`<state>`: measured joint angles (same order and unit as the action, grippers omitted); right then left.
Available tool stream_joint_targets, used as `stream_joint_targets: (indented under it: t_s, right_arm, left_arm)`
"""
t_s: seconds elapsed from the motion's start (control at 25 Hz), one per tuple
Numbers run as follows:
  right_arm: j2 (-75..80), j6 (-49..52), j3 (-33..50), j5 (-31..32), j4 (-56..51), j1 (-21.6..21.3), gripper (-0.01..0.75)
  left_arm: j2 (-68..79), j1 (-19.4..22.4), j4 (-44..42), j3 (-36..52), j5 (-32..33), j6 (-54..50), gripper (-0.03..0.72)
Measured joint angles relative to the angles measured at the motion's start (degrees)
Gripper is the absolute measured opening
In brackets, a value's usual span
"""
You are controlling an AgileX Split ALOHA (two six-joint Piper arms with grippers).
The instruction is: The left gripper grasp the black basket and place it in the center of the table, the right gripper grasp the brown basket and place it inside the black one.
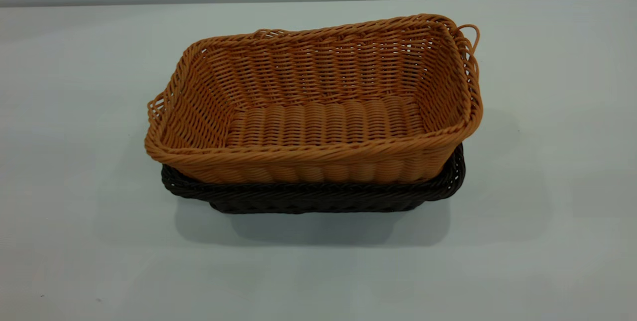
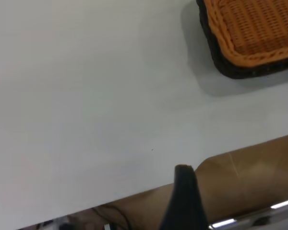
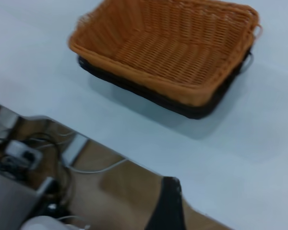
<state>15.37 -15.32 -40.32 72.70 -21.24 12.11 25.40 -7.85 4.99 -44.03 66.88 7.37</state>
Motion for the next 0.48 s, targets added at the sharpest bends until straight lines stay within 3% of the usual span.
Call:
stream_joint_targets:
  t_s: [0.48]
  right_arm:
    - [-14.87,-0.25,12.85,-5.42,6.65,0.0,0.59]
  left_arm:
    - [-21.68,0.0,0.06,11.63,-0.36,0.37,0.522]
